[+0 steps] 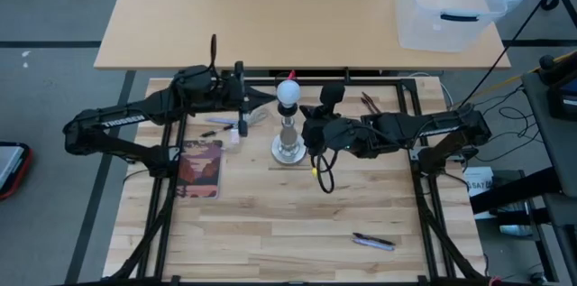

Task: Screw lightbulb
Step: Insert the lightbulb into the desk lamp

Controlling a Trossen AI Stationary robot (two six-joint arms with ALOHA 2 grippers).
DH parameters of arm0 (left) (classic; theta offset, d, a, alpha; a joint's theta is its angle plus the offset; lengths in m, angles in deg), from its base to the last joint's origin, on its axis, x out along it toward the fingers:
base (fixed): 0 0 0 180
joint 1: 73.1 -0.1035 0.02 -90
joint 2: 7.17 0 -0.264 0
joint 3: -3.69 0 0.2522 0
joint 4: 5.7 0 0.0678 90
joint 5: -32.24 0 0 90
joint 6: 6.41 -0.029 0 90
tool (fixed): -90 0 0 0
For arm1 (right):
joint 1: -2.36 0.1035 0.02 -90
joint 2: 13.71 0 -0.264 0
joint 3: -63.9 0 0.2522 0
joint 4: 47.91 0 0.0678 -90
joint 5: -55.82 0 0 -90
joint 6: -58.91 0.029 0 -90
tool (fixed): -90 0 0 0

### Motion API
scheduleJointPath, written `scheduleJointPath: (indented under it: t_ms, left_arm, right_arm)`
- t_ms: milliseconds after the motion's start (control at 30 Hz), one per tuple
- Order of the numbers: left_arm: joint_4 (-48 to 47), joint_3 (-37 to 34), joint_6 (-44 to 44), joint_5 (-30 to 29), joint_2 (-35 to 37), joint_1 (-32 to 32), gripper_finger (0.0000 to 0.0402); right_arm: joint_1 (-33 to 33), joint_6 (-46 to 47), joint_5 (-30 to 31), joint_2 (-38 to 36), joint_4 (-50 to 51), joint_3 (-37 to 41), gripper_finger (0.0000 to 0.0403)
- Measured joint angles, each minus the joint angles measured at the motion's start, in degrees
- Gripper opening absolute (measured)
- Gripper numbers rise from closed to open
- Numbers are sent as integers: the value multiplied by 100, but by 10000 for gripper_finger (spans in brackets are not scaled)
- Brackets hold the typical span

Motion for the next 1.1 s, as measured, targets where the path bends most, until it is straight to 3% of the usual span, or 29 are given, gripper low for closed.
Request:
scheduleJointPath:
  t_ms: [167,467,633,1100]
  left_arm:
    - [-19,-1,-21,64,175,208,0]
    - [314,0,-151,140,35,495,0]
    - [485,0,-147,142,-32,399,0]
    - [474,0,-98,170,-100,125,0]
  right_arm:
    - [-254,94,308,0,49,2,0]
    - [-652,-504,114,0,-574,2,0]
    - [-695,-628,-156,0,-789,2,0]
    - [-565,-589,-111,-8,-681,2,0]
